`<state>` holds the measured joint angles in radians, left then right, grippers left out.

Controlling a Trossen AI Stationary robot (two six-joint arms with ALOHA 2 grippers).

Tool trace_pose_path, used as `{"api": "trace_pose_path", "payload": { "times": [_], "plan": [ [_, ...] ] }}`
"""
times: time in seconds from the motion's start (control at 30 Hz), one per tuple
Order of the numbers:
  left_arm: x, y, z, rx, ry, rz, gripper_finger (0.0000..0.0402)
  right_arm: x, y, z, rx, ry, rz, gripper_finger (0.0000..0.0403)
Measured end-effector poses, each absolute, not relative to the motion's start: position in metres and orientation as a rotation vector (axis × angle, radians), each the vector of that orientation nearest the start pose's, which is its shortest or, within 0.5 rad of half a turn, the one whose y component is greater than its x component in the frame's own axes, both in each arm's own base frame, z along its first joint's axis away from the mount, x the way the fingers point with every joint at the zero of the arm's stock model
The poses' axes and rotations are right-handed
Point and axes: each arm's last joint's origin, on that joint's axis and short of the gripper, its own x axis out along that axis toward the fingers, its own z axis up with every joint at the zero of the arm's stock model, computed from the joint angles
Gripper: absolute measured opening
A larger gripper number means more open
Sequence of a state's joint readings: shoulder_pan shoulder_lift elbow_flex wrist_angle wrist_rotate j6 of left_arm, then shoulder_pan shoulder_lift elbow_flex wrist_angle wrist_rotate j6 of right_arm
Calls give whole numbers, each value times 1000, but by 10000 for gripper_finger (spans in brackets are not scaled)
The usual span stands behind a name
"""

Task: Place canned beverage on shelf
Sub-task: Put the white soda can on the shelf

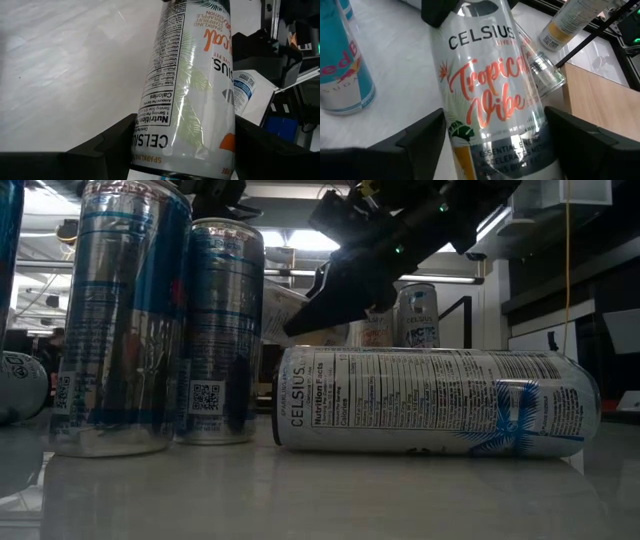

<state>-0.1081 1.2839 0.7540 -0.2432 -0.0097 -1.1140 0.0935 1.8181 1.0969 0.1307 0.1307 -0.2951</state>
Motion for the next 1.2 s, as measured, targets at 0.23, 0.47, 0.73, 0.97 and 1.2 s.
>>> {"api": "trace_pose_path", "payload": {
  "times": [0.23,0.47,0.73,0.97,1.2],
  "plan": [
    [255,-27,217,-1007,739,343,252,387,32,189,-353,593,55,248],
    [255,-27,217,-1006,736,345,252,387,33,188,-334,594,42,256],
    [255,-25,219,-963,678,409,252,386,31,187,-280,611,-24,250],
    [255,-22,223,-878,615,441,252,385,30,186,-180,617,-105,251],
    [255,-18,227,-811,563,469,252,386,29,186,-57,605,-161,252]
  ]
}}
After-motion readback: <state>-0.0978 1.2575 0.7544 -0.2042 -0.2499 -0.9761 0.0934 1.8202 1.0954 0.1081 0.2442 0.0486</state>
